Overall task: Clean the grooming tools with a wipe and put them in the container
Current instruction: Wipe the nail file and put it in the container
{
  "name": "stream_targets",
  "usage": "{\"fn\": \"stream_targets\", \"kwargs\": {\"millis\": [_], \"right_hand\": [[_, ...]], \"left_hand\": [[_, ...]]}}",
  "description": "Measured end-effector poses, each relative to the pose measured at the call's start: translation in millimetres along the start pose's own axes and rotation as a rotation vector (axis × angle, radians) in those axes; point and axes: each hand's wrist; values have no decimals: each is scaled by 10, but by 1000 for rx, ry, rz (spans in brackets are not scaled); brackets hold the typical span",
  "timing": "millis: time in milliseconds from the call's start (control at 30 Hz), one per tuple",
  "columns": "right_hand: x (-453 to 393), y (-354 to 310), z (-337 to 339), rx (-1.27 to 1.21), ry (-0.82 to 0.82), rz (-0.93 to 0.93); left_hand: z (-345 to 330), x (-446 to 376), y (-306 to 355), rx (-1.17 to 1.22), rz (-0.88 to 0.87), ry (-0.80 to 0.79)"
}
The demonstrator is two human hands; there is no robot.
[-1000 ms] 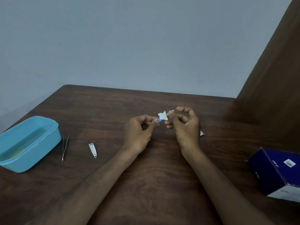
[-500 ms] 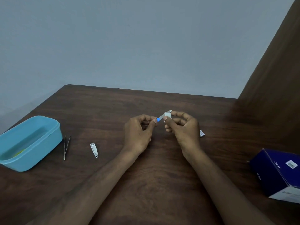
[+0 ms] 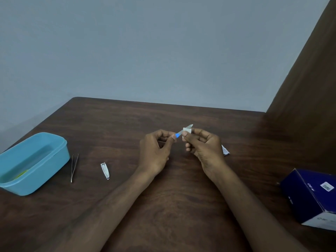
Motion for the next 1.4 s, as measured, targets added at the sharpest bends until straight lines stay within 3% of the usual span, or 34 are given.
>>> {"fn": "stream_targets", "kwargs": {"millis": [133, 600, 767, 1100, 1400], "right_hand": [[-53, -20, 8, -28, 22, 19], [-51, -4, 31, -41, 78, -14], [-54, -30, 5, -69, 65, 6], [-86, 12, 48, -31, 94, 24], [-119, 50, 50, -1, 244, 76]], "left_hand": [[-12, 0, -11, -35, -27, -43], [5, -29, -19, 73, 61, 73], [0, 7, 31, 38, 39, 4], [10, 6, 24, 40, 35, 12], [8, -24, -11, 87, 94, 102]]}}
Point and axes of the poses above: each hand's wrist, its own x-axis away from the middle knuckle, its own z-axis out of the back of the hand, y = z × x, and after that the axes turned 2 degrees about x, right-handed
